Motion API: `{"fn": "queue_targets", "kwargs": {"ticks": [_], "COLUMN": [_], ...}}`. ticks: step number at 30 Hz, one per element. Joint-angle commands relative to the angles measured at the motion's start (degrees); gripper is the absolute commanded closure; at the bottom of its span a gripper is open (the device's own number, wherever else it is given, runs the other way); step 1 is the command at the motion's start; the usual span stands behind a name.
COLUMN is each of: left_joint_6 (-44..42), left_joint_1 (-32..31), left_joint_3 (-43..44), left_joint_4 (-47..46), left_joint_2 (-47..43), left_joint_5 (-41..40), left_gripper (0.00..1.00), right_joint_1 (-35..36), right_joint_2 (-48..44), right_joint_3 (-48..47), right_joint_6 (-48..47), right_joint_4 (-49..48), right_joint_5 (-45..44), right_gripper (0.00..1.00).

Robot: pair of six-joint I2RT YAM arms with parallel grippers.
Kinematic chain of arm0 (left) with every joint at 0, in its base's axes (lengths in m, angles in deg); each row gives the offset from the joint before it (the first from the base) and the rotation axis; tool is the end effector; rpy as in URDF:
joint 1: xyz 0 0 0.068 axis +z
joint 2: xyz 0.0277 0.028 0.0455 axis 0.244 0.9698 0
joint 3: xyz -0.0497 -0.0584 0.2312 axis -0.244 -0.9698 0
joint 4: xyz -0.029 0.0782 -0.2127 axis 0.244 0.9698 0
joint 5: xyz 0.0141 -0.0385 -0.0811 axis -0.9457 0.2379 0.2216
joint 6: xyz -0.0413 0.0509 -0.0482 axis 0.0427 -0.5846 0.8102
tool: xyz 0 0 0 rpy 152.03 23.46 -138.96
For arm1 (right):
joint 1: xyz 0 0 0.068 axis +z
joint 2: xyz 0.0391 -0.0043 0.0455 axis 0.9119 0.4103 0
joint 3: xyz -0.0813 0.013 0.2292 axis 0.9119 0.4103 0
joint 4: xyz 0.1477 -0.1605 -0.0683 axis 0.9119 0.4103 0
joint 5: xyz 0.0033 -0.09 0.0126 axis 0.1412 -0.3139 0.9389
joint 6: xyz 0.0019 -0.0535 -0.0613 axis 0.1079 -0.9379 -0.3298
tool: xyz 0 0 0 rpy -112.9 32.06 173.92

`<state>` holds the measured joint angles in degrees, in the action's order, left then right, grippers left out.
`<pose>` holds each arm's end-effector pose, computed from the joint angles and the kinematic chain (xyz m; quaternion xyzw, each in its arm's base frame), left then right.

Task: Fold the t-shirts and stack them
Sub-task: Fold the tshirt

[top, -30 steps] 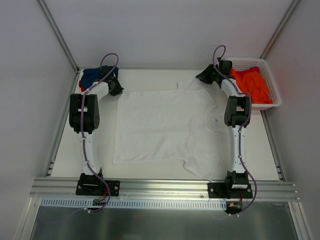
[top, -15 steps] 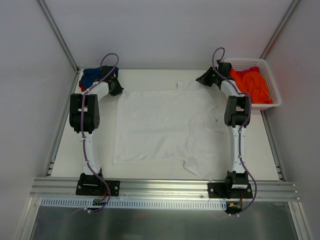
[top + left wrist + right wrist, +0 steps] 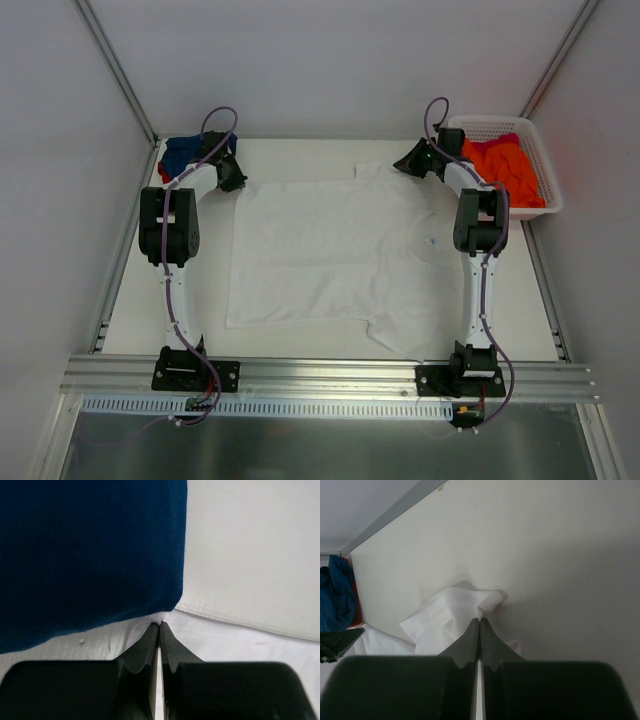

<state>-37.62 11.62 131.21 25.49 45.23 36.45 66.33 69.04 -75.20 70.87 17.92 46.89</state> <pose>0.4754 -0.0240 0.1412 -0.1878 0.8950 -0.1245 0.3851 0.5452 0.0408 0.1207 0.0257 0.8530 0.3120 0.4177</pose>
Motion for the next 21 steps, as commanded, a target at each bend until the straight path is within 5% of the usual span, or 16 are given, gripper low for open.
{"fn": "queue_targets", "kwargs": {"ticks": [1, 21], "left_joint_6": [-1.01, -1.71], "left_joint_1": [0.74, 0.74], "left_joint_3": [-0.06, -6.65], "left_joint_4": [0.3, 0.22], "left_joint_2": [-3.64, -13.57], "left_joint_5": [0.36, -0.79], "left_gripper": [1.0, 1.0], "right_joint_1": [-0.29, -0.29], "right_joint_2": [-8.14, -24.93], "right_joint_3": [1.85, 16.44], "right_joint_6": [-2.62, -8.25], "right_joint_4": [-0.65, -0.74], "right_joint_5": [0.0, -2.38], "right_gripper": [1.0, 1.0]}}
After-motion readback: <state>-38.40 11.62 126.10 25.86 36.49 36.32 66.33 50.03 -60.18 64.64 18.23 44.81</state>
